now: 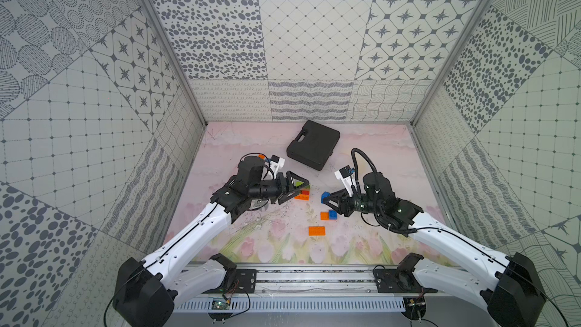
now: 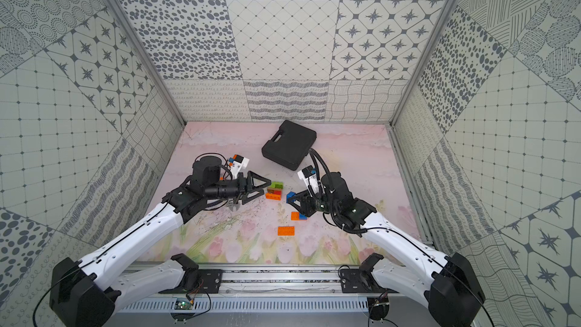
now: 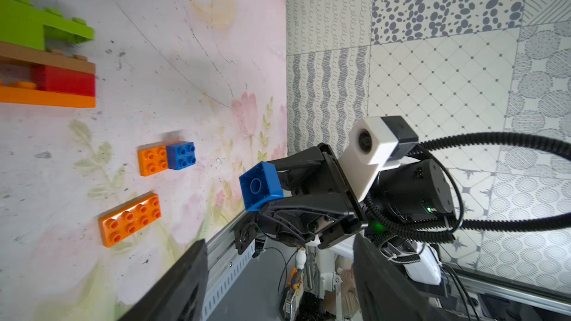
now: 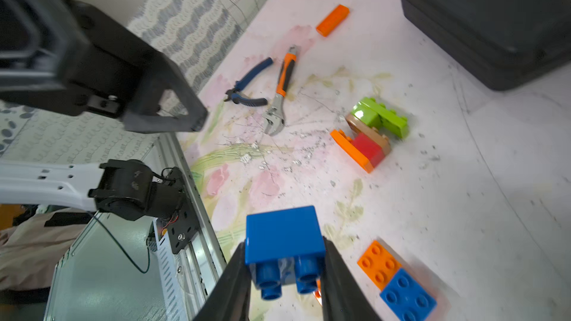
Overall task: Assemble the number 5 with lego
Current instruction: Place the lego brick at the center of the board.
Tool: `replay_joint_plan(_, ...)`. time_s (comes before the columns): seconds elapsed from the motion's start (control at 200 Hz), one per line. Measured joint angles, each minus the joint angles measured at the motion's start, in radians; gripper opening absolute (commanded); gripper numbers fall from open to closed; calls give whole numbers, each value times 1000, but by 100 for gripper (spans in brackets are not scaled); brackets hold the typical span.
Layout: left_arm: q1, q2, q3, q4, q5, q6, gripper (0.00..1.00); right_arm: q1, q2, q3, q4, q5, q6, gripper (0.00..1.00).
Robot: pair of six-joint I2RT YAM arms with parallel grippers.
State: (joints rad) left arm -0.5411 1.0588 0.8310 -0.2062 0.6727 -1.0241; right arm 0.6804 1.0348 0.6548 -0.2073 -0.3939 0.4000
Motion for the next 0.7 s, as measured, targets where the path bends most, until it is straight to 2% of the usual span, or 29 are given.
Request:
replay_joint_plan(0.14,-34,-21,21,-129,-138,82,75,5,5,19,-216,101,112,9)
replay_joint_plan(0.32,-137,-27,25,-248,-341,164,74,43,54,38,-402,176,230,9)
replay_joint_plan(0.515,-271,-24,26,-319,-550,226,75,103,136,50,-518,222,306,10)
replay_joint_plan(0.7,-322,-33,14,-344,-686,250,76,134,220,84,-546,249,333,15)
